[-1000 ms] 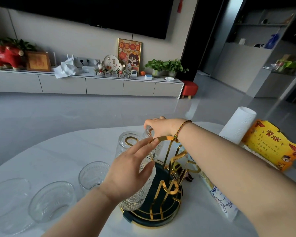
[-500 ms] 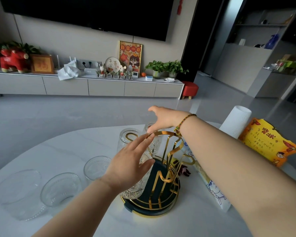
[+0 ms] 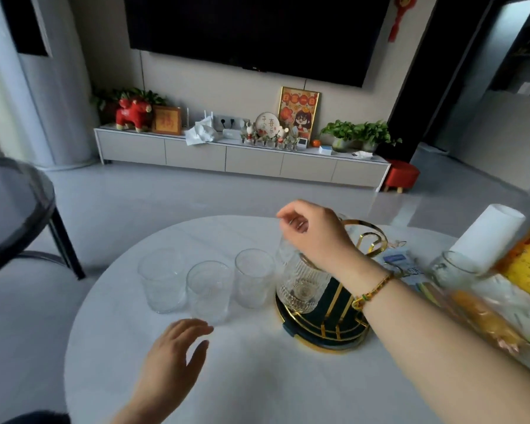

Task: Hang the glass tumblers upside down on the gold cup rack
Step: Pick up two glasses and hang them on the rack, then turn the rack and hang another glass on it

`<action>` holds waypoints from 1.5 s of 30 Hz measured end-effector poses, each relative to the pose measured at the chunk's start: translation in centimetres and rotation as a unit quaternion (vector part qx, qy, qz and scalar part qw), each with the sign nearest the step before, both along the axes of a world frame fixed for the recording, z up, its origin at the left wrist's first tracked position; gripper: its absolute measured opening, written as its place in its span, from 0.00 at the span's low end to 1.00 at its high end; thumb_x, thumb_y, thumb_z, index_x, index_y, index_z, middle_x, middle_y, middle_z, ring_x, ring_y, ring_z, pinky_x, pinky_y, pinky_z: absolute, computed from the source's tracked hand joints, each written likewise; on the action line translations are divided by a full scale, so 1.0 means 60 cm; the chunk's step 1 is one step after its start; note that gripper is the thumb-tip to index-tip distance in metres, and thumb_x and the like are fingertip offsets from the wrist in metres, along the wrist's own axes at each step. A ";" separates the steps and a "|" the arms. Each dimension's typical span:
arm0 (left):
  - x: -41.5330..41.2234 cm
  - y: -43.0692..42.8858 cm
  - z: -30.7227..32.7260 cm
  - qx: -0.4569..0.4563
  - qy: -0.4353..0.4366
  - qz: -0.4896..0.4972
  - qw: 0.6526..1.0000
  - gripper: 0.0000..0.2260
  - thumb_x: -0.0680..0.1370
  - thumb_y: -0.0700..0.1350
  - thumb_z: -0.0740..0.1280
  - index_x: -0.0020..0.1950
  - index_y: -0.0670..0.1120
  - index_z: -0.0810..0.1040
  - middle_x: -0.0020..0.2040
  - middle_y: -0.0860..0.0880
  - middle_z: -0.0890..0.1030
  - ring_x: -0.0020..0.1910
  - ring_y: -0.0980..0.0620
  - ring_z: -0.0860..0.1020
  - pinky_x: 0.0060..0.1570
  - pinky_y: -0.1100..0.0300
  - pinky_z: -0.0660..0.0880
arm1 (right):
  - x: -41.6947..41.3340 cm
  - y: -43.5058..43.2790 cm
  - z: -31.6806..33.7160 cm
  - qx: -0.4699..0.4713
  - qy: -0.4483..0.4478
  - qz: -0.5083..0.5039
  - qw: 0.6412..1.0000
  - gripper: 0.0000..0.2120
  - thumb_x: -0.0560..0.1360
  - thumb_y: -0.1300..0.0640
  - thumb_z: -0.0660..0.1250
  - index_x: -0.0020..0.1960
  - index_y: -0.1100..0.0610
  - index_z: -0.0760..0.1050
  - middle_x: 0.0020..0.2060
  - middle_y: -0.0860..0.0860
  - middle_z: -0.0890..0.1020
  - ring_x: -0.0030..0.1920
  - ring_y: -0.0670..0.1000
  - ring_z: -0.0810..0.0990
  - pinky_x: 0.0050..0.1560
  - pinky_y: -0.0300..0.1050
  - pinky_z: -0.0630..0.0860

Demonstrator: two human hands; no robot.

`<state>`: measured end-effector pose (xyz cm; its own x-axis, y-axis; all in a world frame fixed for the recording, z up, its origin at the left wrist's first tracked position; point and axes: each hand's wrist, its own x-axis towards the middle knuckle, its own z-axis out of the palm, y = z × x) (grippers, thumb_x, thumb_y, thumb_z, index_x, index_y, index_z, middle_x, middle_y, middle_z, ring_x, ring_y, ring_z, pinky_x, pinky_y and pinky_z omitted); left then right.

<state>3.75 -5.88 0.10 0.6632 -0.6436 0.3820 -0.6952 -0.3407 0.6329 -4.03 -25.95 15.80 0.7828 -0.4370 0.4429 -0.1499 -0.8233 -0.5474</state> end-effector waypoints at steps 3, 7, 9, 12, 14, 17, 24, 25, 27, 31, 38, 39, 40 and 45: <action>0.009 0.042 -0.039 0.070 0.041 0.041 0.996 0.12 0.64 0.42 0.64 0.44 0.43 0.82 0.45 0.43 0.84 0.49 0.48 0.79 0.46 0.56 0.74 | 0.016 0.056 -0.077 0.065 -0.006 0.012 0.998 0.05 0.69 0.65 0.66 0.44 0.61 0.76 0.36 0.49 0.77 0.36 0.49 0.74 0.38 0.35 0.71; 0.020 0.072 -0.052 0.149 0.063 0.065 0.985 0.17 0.64 0.41 0.64 0.50 0.40 0.79 0.53 0.38 0.81 0.54 0.36 0.77 0.55 0.44 0.72 | 0.028 0.113 -0.203 0.181 0.001 -0.052 0.982 0.12 0.67 0.62 0.70 0.49 0.63 0.73 0.44 0.59 0.80 0.39 0.49 0.73 0.42 0.35 0.69; 0.027 0.081 -0.063 0.160 0.046 0.073 0.983 0.17 0.60 0.43 0.64 0.47 0.39 0.81 0.48 0.37 0.82 0.49 0.34 0.79 0.50 0.41 0.75 | 0.030 0.134 -0.261 0.215 0.029 -0.084 0.973 0.18 0.67 0.59 0.70 0.54 0.61 0.70 0.53 0.57 0.78 0.46 0.48 0.72 0.46 0.32 0.66; 0.028 0.082 -0.059 0.189 0.028 0.082 0.978 0.16 0.62 0.45 0.64 0.46 0.41 0.81 0.48 0.40 0.83 0.48 0.35 0.80 0.50 0.42 0.76 | 0.044 0.158 -0.314 0.242 0.066 -0.104 0.963 0.28 0.68 0.56 0.70 0.63 0.60 0.63 0.62 0.56 0.71 0.61 0.52 0.69 0.60 0.39 0.64; 0.028 0.082 -0.060 0.200 0.008 0.085 0.976 0.16 0.64 0.47 0.60 0.45 0.41 0.80 0.46 0.41 0.83 0.46 0.38 0.81 0.48 0.44 0.77 | 0.065 0.167 -0.325 0.252 0.048 -0.118 0.959 0.34 0.67 0.55 0.71 0.67 0.59 0.59 0.66 0.56 0.68 0.66 0.53 0.65 0.64 0.40 0.61; 0.030 0.078 -0.062 0.197 0.011 0.081 0.977 0.24 0.64 0.53 0.51 0.46 0.42 0.80 0.48 0.41 0.83 0.49 0.39 0.80 0.51 0.47 0.76 | 0.097 0.177 -0.328 0.268 0.009 -0.162 0.950 0.40 0.66 0.55 0.71 0.70 0.59 0.53 0.68 0.58 0.66 0.68 0.54 0.64 0.65 0.39 0.58; 0.032 0.074 -0.060 0.213 -0.009 0.104 0.972 0.20 0.64 0.50 0.52 0.41 0.42 0.80 0.42 0.43 0.84 0.42 0.42 0.83 0.50 0.56 0.62 | 0.147 0.179 -0.331 0.227 -0.013 -0.235 0.945 0.43 0.62 0.51 0.74 0.68 0.63 0.55 0.65 0.61 0.70 0.64 0.59 0.69 0.63 0.46 0.60; 0.034 0.074 -0.061 0.216 -0.013 0.103 0.971 0.20 0.64 0.50 0.52 0.41 0.42 0.80 0.42 0.43 0.84 0.42 0.42 0.83 0.50 0.55 0.61 | 0.150 0.177 -0.332 0.225 -0.012 -0.236 0.945 0.43 0.62 0.51 0.74 0.68 0.63 0.56 0.65 0.61 0.70 0.64 0.59 0.68 0.63 0.46 0.60; 0.035 0.075 -0.065 0.219 -0.010 0.096 0.971 0.21 0.64 0.51 0.52 0.42 0.43 0.80 0.44 0.44 0.84 0.44 0.42 0.82 0.51 0.57 0.63 | 0.151 0.173 -0.334 0.224 -0.012 -0.231 0.947 0.42 0.61 0.51 0.74 0.67 0.63 0.58 0.63 0.61 0.71 0.63 0.59 0.69 0.63 0.47 0.61; 0.036 0.075 -0.069 0.200 0.007 0.090 0.976 0.22 0.65 0.53 0.53 0.45 0.43 0.80 0.48 0.43 0.83 0.50 0.41 0.80 0.54 0.56 0.68 | 0.141 0.168 -0.333 0.238 -0.029 -0.222 0.945 0.39 0.60 0.52 0.75 0.64 0.62 0.60 0.61 0.61 0.74 0.62 0.59 0.71 0.60 0.42 0.62; 0.036 0.082 -0.066 0.194 0.067 0.084 0.975 0.14 0.72 0.47 0.63 0.55 0.45 0.76 0.61 0.46 0.76 0.63 0.44 0.71 0.64 0.52 0.63 | 0.080 0.181 -0.303 0.249 -0.052 -0.174 0.951 0.39 0.61 0.52 0.74 0.66 0.58 0.58 0.63 0.56 0.72 0.63 0.55 0.71 0.57 0.37 0.64; 0.037 0.084 -0.062 0.191 0.081 0.076 0.975 0.13 0.71 0.43 0.67 0.56 0.46 0.76 0.62 0.45 0.75 0.64 0.44 0.70 0.65 0.52 0.62 | 0.065 0.179 -0.292 0.251 -0.058 -0.165 0.952 0.39 0.61 0.52 0.74 0.66 0.57 0.58 0.63 0.56 0.72 0.63 0.55 0.70 0.57 0.37 0.64; 0.040 0.085 -0.061 0.185 0.095 0.067 0.976 0.14 0.71 0.41 0.68 0.56 0.45 0.76 0.62 0.44 0.75 0.63 0.43 0.70 0.64 0.51 0.63 | 0.050 0.177 -0.282 0.256 -0.062 -0.155 0.952 0.40 0.61 0.52 0.74 0.66 0.57 0.57 0.63 0.55 0.71 0.63 0.54 0.70 0.59 0.38 0.65; 0.038 0.053 0.000 0.086 0.104 0.057 0.989 0.11 0.73 0.36 0.66 0.54 0.41 0.77 0.60 0.40 0.77 0.58 0.39 0.74 0.58 0.48 0.69 | -0.043 0.158 -0.221 0.233 -0.132 -0.097 0.959 0.40 0.60 0.55 0.75 0.65 0.59 0.59 0.59 0.54 0.69 0.61 0.50 0.67 0.59 0.29 0.60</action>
